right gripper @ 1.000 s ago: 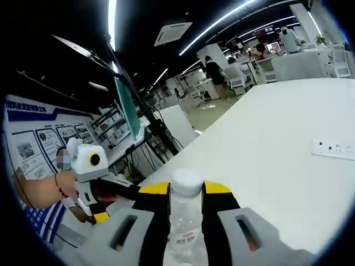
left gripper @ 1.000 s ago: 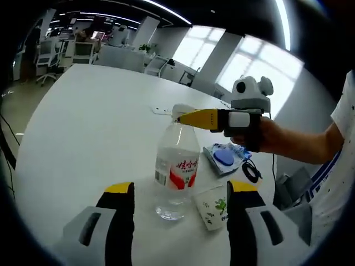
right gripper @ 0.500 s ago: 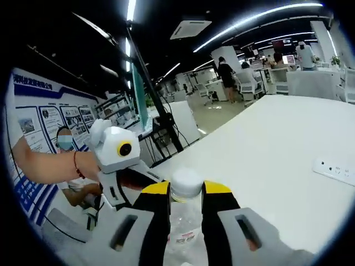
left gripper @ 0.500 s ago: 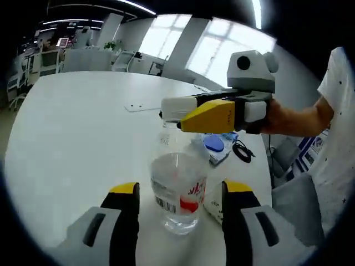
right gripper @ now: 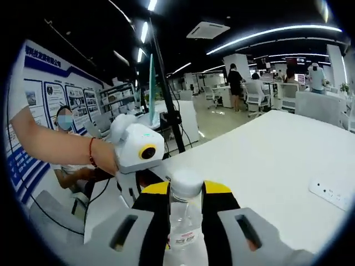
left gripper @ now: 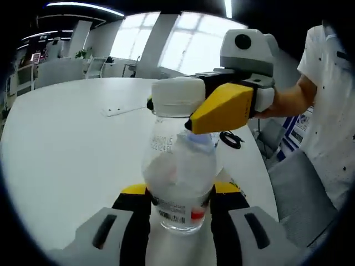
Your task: Arrange the tabletop items into an orderly group along one side of the table until the central work area is clear of visible clutter.
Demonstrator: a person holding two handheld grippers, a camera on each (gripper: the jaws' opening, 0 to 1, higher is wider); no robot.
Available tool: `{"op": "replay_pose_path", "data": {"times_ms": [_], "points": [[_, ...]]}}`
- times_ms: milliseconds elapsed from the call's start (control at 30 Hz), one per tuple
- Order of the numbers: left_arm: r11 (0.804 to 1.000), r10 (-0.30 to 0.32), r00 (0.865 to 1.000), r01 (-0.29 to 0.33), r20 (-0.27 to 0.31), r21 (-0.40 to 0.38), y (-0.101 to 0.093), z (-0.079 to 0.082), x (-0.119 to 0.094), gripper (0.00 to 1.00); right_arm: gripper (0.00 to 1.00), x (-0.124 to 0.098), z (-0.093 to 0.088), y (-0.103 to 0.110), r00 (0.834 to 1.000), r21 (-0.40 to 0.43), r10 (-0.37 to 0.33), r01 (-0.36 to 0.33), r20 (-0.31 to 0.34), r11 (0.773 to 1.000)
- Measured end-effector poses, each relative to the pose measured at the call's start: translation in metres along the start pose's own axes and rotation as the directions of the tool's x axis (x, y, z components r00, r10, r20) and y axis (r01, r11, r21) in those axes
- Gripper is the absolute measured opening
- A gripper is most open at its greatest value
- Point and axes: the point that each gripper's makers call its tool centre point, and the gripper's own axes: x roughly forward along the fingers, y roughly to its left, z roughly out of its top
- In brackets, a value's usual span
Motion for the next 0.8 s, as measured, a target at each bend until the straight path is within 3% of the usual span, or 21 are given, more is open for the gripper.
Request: {"op": "replay_pose_path", "data": {"times_ms": [300, 433, 800], "points": [[0.998, 0.001, 1.0, -0.002, 0.018, 0.07, 0.003, 0.012, 0.007, 0.41, 0.18, -0.008, 0.007, -0.003, 0.998, -0.101, -0.049, 0.052, 0.033, 0.994], [0.993, 0.007, 1.0, -0.008, 0.013, 0.119, 0.005, 0.019, 0.015, 0.41, 0.18, -0.013, 0.007, -0.007, 0.996, -0.173, -0.08, 0.085, 0.036, 0.981], [0.983, 0.009, 1.0, -0.009, 0.002, 0.186, 0.006, 0.027, 0.031, 0.41, 0.19, -0.025, 0.002, -0.014, 0.988, -0.274, -0.146, 0.155, 0.054, 0.949]]}}
